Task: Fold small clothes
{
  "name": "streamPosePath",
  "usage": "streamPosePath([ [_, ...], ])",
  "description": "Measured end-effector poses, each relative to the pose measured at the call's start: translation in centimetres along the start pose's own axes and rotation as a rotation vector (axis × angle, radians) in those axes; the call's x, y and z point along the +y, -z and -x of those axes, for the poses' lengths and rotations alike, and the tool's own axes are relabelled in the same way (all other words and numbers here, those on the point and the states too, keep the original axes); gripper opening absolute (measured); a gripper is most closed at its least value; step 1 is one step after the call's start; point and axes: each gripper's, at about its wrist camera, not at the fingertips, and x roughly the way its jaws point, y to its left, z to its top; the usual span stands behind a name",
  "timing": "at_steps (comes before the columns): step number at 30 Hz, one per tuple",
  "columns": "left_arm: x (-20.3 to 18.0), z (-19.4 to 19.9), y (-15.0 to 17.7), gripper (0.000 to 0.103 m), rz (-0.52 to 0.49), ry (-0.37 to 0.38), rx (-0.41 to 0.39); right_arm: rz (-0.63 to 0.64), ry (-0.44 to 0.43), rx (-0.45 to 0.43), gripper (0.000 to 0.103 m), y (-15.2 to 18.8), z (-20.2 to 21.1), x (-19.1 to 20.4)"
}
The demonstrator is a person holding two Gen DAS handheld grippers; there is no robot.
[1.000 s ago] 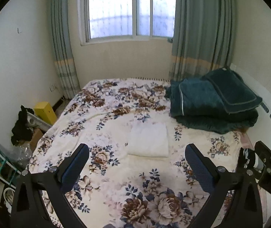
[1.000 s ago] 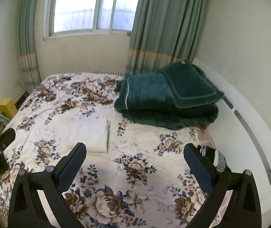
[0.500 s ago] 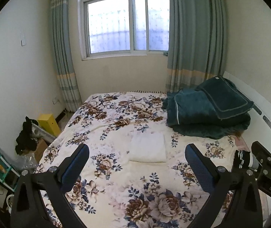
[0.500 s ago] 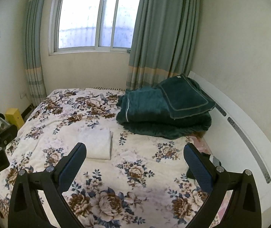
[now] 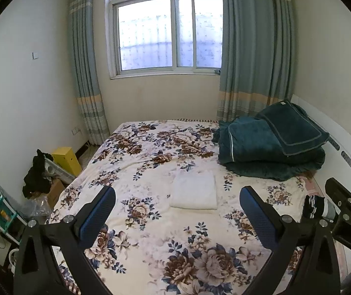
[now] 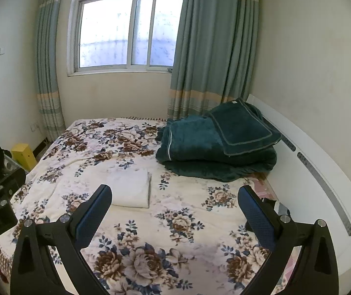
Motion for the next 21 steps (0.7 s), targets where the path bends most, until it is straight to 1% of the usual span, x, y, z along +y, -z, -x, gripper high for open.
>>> streamPosePath([
  [7, 0.05, 0.31, 0.31, 0.103, 0.004, -0.006, 0.006, 0.014, -0.028, 0.004, 0.103, -0.46, -0.56, 0.44],
  [21, 0.18, 0.68, 0.01, 0.103, 0.004, -0.001, -0.005, 0.008, -0.038, 0.001, 0.103, -0.01, -0.64, 0.81],
])
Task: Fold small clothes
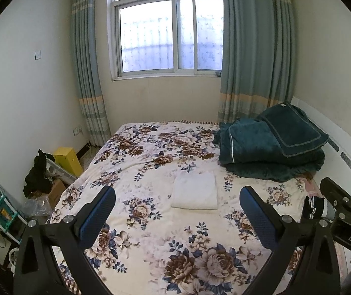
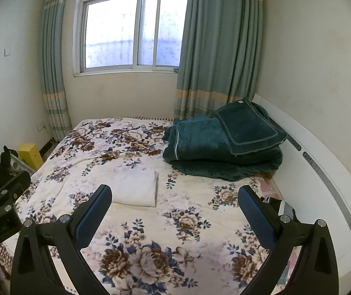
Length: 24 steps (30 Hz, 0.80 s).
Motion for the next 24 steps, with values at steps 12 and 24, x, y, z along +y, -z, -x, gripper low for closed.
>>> streamPosePath([
  [12, 0.07, 0.38, -0.7, 0.103, -0.007, 0.003, -0.009, -0.004, 0.001, -0.002, 0.103, 0.18, 0.14, 0.08],
  [24, 0.04, 0.78, -0.7, 0.103, -0.005, 0.001, -0.018, -0.007, 0.002, 0.0, 0.103, 0.42, 0.25, 0.09],
])
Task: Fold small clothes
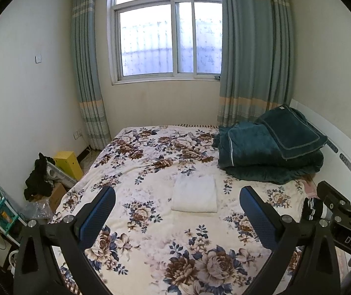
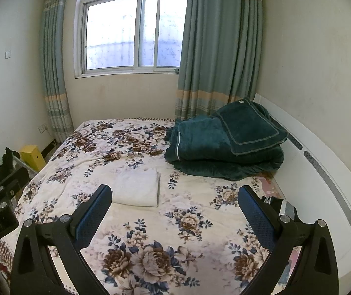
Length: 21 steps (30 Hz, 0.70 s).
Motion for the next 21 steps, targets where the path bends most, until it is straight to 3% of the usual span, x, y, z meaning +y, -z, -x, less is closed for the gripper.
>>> streamPosePath([
  [21, -0.03, 0.51, -0.01, 0.103, -0.003, -0.007, -0.016, -0.008, 0.001, -0.003, 0.103, 0.36, 0.12, 0.22],
])
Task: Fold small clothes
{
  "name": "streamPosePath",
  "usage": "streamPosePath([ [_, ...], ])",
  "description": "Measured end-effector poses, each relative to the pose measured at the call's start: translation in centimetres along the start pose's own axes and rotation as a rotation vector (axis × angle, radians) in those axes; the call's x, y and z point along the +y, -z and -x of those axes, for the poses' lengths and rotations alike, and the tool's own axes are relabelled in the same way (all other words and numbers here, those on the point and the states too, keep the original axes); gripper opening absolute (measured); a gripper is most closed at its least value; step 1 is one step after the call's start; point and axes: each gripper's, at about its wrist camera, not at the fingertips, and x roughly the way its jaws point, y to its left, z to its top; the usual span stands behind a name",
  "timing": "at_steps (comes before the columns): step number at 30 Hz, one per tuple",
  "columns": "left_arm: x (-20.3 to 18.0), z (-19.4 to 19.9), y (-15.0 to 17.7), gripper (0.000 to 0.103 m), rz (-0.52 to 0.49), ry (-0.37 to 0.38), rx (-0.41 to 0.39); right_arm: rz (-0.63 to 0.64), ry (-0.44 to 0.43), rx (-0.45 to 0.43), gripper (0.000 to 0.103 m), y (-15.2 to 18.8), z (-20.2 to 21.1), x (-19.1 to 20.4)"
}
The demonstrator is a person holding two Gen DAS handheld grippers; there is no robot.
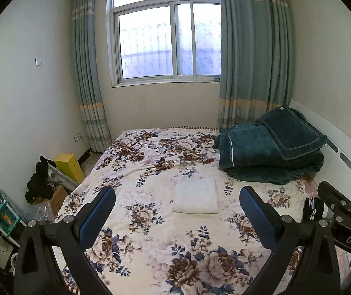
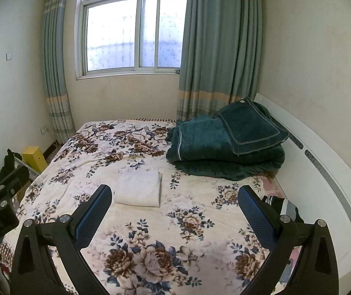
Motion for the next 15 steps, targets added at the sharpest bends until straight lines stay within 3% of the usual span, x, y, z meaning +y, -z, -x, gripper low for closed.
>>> streamPosePath([
  [15, 0.21, 0.11, -0.01, 0.103, -0.002, -0.008, -0.004, -0.007, 0.005, -0.001, 0.103, 0.41, 0.23, 0.17],
])
